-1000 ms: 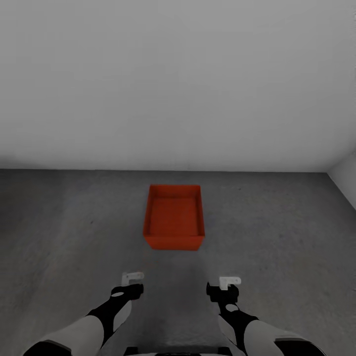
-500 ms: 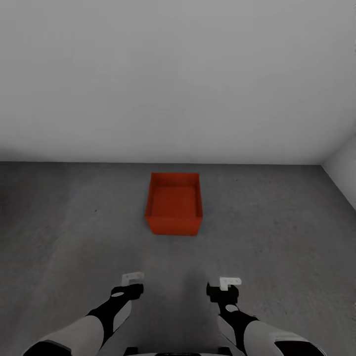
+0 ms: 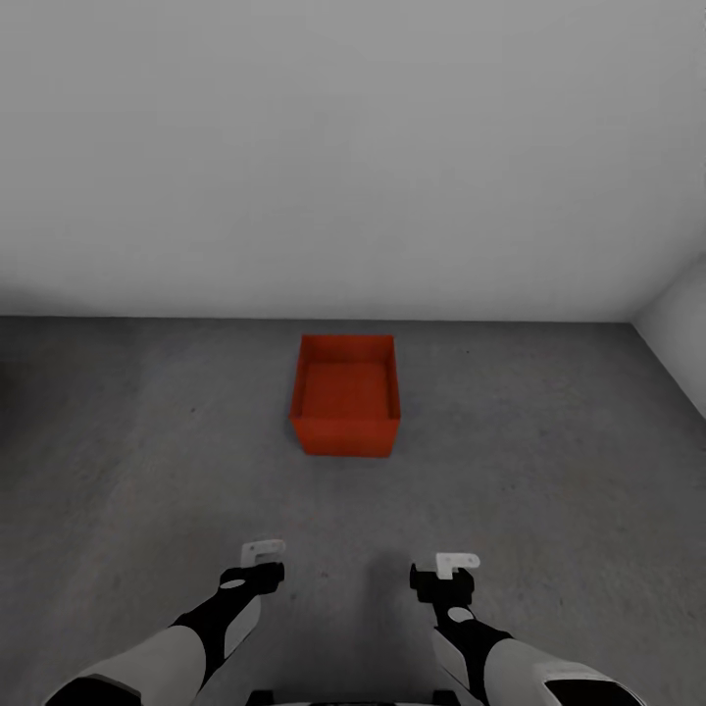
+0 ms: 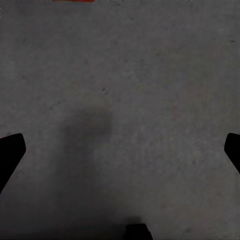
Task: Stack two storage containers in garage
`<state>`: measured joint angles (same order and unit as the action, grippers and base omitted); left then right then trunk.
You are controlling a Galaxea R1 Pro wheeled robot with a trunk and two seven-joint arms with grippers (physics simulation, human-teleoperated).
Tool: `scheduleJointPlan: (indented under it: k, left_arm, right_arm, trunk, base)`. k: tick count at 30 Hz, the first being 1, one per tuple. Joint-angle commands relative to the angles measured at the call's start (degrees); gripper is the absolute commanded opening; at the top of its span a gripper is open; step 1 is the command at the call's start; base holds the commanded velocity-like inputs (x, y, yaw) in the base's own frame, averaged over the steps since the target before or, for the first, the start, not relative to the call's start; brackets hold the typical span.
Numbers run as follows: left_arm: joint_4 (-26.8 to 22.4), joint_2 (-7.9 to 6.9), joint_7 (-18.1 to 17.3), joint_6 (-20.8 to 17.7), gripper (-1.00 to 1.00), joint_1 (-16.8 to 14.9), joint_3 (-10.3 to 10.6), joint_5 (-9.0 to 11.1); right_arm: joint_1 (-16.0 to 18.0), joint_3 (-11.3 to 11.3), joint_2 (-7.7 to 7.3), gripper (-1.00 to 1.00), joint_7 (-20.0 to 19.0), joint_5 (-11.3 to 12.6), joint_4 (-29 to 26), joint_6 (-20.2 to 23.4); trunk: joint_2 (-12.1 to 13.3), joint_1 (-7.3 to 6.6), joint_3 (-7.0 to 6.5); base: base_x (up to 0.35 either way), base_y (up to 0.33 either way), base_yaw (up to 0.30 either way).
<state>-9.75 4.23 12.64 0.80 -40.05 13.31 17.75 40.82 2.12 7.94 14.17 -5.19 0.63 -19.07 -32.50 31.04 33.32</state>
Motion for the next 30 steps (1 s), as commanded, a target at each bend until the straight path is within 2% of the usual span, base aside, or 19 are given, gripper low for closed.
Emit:
scheduleJointPlan:
  k: [1, 22, 30]
  left_arm:
    - [0.0, -0.01, 0.3, 0.1, 1.0, 0.0, 0.5, 0.5]
    - [0.1, 0.13, 0.3, 0.0, 1.0, 0.0, 0.5, 0.7]
    - [1.5, 0.26, 0.2, 0.1, 1.0, 0.0, 0.4, 0.6]
  right_arm:
    - [0.0, 0.2, 0.0, 1.0, 0.3, -0.5, 0.1, -0.1]
    - [-0.3, 0.3, -0.03, 1.0, 0.2, -0.4, 0.2, -0.5]
    - [-0.3, 0.3, -0.03, 1.0, -0.1, -0.4, 0.2, -0.5]
  trunk:
    - [-0.1, 0.02, -0.03]
    - [-0.1, 0.02, -1.98]
    - [-0.1, 0.02, -2.74]
  base:
    - [-0.004, 0.0, 0.0]
    - [0.0, 0.0, 0.0]
    - [0.0, 0.0, 0.0]
